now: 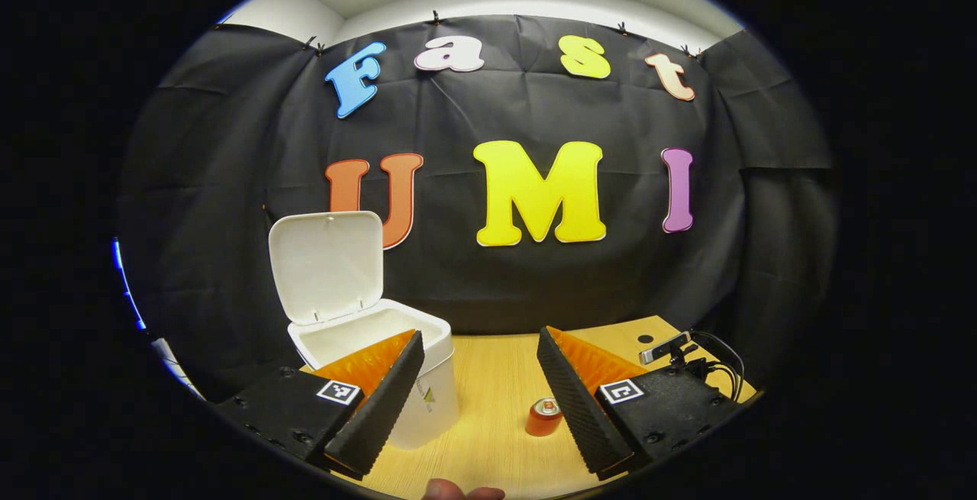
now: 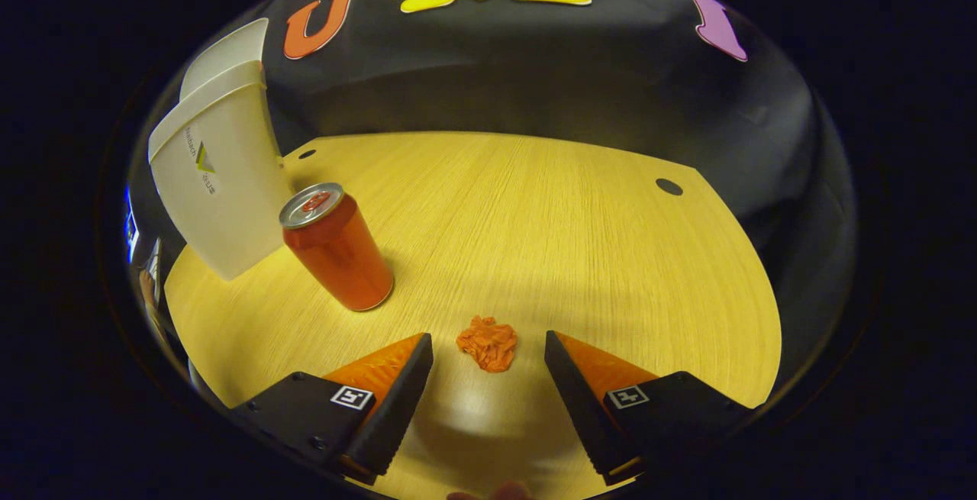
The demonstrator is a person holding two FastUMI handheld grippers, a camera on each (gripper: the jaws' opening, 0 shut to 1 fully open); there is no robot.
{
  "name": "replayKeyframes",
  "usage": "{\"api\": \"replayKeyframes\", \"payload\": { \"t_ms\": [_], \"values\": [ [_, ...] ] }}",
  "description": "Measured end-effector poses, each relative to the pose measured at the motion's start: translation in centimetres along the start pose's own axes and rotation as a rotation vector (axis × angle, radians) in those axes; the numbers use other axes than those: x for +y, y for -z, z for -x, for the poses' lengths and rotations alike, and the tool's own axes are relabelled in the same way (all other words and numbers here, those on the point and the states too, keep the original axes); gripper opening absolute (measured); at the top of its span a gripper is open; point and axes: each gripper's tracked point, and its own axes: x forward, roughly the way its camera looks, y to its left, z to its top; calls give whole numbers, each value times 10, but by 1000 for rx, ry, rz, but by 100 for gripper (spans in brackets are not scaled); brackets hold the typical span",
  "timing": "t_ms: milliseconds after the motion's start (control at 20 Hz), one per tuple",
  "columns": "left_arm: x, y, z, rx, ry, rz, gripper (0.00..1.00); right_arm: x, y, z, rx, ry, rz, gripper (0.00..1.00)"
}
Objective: Press the lid of the desktop garbage bin to open it, pick up the crumpled paper on the desktop and throw it into the bin, then pick up the pop can on the desktop and drop it into the bin, and finally close the garbage bin lid.
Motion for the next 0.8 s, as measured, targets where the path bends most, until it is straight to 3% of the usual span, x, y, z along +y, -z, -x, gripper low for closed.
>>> {"api": "replayKeyframes", "payload": {
  "t_ms": [150, 400, 500, 650, 700, 750, 800],
  "values": [
    [9, 3, 2, 12, -25, 2, 98, -4, 6, -10, 33, 10, -14, 95],
    [17, 6, 4, 22, -54, 2, 98, -6, 10, -18, 53, 25, -14, 81],
    [19, 8, 6, 30, -60, 5, 98, -6, 7, -19, 49, 15, -3, 81],
    [23, 8, 7, 30, -72, 4, 98, -2, 6, -21, 53, 10, 0, 61],
    [23, 7, 8, 30, -75, 2, 98, -1, 5, -21, 54, 9, 12, 46],
    [23, 7, 9, 29, -76, 1, 98, -2, 5, -21, 57, 13, 29, 43],
    [23, 7, 10, 29, -77, 0, 98, -1, 5, -21, 57, 12, 43, 30]
  ]
}}
